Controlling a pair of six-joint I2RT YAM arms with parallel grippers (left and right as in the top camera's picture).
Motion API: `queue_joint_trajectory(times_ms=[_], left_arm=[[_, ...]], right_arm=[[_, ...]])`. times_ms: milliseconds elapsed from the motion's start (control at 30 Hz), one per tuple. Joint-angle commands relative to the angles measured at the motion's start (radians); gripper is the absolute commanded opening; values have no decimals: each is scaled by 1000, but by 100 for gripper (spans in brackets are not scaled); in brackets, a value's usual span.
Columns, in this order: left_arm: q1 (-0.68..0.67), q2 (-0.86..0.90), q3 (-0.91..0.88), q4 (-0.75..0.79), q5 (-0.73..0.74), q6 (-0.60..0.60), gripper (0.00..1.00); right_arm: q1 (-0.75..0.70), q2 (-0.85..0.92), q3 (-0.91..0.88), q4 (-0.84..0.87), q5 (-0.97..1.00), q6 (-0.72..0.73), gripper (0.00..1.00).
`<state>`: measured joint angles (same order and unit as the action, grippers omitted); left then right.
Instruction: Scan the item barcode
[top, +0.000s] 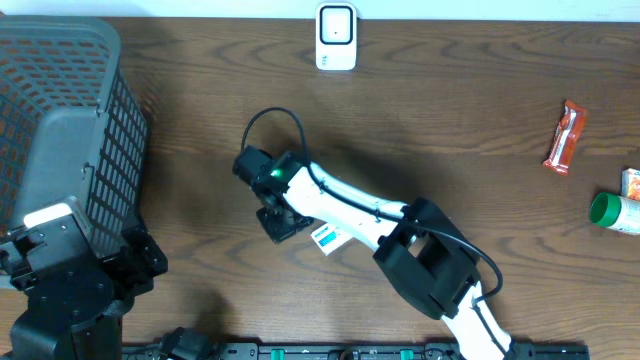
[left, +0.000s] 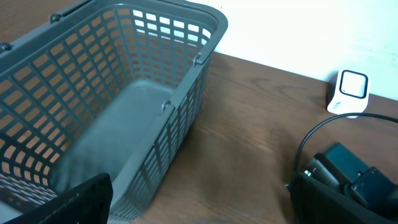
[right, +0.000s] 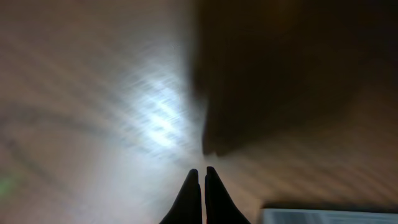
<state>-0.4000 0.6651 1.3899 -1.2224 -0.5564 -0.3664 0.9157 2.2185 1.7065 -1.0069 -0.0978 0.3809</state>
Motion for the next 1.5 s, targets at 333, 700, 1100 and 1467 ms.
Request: queue_joint_trajectory(times_ms=[333,700,1100,1467], left_arm=[[4,-2,8,3,-9,-6,92],[4,-2,8,3,-9,-6,91],[4,-2,8,3,-9,-6,91],[4,-2,8,3,-9,-6,91]], right_arm=[[-50,11,-31,-71,-10,-14,1],[-37,11,-255,-190,-23,-159,1],[-71,11,-242,-201,24,-115,18],[-69,-76,85,-353,-219,-240,99]])
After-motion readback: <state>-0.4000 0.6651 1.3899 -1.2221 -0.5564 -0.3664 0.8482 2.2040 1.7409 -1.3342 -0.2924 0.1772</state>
